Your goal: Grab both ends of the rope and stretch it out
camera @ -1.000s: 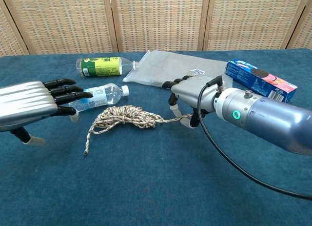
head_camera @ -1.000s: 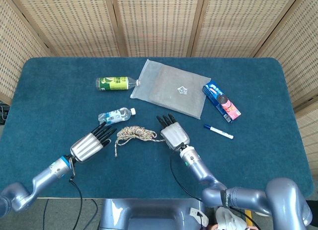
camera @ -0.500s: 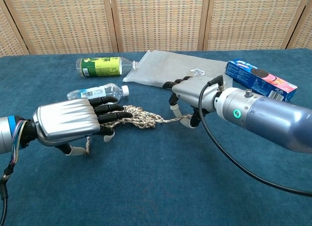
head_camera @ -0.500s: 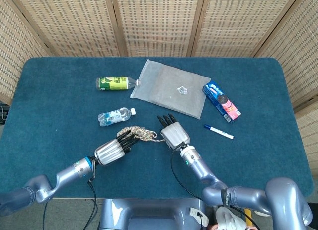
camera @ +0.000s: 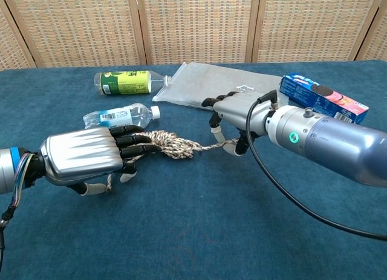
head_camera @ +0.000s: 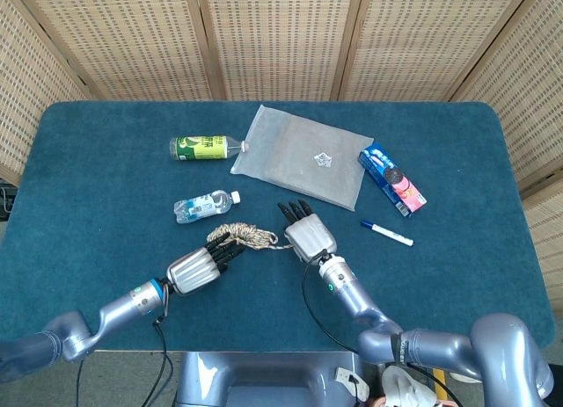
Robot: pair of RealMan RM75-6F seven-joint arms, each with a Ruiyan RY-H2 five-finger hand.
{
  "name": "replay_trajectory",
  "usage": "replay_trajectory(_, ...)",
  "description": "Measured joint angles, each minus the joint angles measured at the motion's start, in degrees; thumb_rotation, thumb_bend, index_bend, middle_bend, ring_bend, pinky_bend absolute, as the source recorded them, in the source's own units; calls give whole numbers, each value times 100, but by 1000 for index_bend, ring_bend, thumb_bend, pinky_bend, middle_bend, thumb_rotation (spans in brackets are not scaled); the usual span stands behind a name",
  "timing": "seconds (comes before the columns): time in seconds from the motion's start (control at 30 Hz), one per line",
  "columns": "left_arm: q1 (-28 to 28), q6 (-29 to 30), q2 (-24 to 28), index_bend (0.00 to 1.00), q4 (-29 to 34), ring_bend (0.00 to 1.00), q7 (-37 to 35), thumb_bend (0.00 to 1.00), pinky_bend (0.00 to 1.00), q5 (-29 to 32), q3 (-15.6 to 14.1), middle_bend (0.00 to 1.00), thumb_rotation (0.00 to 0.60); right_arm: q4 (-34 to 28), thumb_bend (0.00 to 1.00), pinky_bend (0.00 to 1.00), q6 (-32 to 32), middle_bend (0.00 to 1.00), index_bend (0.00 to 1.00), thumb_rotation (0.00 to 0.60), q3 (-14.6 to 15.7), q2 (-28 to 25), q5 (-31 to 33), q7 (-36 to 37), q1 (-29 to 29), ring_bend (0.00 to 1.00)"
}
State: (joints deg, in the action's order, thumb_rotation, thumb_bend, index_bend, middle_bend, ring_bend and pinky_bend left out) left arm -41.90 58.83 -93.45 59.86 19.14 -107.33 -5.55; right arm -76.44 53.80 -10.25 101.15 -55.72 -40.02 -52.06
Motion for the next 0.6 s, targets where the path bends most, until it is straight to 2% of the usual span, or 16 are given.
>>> replay_trajectory(0.33, 13, 66, -156, 661, -168, 0, -61, 387, 0, 66, -102, 0, 600, 47, 442, 0, 22, 0, 716, 600, 29, 32, -41, 75, 17, 0)
replay_trajectory(0.6, 10, 199, -85, 733, -107, 0, -44, 430, 0, 127, -105, 0, 600, 41, 442, 0, 55, 0, 718, 600, 36, 7, -79, 97, 30, 0)
